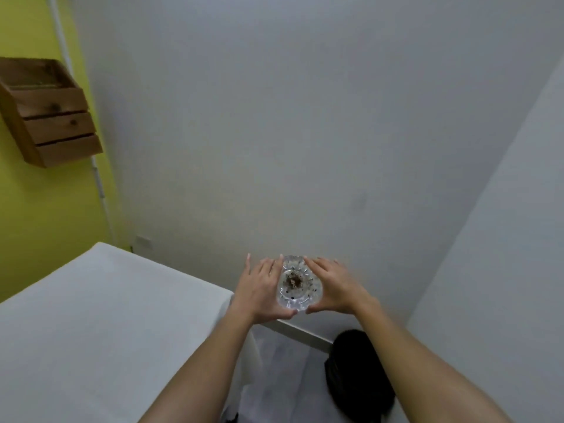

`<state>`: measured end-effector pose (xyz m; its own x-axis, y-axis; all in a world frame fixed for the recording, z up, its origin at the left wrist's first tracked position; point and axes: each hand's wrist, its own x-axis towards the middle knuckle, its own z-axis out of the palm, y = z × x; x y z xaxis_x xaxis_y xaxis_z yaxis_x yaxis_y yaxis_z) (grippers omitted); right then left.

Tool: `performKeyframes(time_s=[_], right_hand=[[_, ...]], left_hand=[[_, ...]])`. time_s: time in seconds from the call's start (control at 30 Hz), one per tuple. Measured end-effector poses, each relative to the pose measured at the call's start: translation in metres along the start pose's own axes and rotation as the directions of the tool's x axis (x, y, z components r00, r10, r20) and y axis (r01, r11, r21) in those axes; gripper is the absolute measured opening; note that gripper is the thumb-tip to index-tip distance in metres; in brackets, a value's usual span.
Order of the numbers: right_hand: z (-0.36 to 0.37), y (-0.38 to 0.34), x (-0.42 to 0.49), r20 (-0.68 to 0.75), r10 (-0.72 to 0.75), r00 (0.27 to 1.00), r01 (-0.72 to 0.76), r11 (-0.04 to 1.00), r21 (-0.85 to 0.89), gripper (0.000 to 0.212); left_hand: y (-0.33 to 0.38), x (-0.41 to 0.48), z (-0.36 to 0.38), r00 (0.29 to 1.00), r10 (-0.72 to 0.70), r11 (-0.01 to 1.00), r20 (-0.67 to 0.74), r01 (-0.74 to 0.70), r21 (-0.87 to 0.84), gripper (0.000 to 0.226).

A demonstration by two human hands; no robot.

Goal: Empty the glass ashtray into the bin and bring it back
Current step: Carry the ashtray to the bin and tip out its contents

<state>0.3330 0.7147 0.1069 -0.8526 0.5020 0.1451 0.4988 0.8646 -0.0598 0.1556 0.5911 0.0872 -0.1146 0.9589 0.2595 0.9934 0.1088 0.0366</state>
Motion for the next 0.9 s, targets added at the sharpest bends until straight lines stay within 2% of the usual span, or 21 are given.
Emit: performKeyframes(time_s=[0.27, 0.47, 0.57, 0.77, 0.83, 0.9], right_hand=[[0.038, 0.056, -0.035, 0.034, 0.206, 0.978, -0.208, 0.977, 0.052, 0.113], [0.037, 0.095, -0.024, 0.069, 0.422, 0.904, -0.426, 0.9, 0.091, 0.116], [0.039, 0.118, -0.017, 0.055, 0.491, 0.869, -0.488, 0.834, 0.259, 0.116], [0.064, 0.139, -0.028, 0.135, 0.58, 0.803, -0.569, 0.681, 0.461, 0.115], [0.074, 0.142, -0.039, 0.175, 0.613, 0.77, -0.603, 0.61, 0.514, 0.11], [0.084, 0.144, -0.051, 0.205, 0.673, 0.711, -0.637, 0.493, 0.592, 0.098]], left_hand=[[0.037, 0.053, 0.051, 0.974, 0.213, 0.975, 0.082, -0.205, -0.088, 0.124], [0.05, 0.126, 0.068, 0.937, 0.338, 0.936, 0.089, -0.325, -0.134, 0.126], [0.058, 0.161, 0.082, 0.924, 0.376, 0.916, 0.064, -0.361, -0.174, 0.124], [0.079, 0.189, 0.127, 0.877, 0.476, 0.859, 0.055, -0.451, -0.241, 0.121], [0.09, 0.187, 0.142, 0.858, 0.507, 0.843, 0.08, -0.475, -0.254, 0.12], [0.099, 0.182, 0.155, 0.836, 0.532, 0.831, 0.135, -0.484, -0.275, 0.119]])
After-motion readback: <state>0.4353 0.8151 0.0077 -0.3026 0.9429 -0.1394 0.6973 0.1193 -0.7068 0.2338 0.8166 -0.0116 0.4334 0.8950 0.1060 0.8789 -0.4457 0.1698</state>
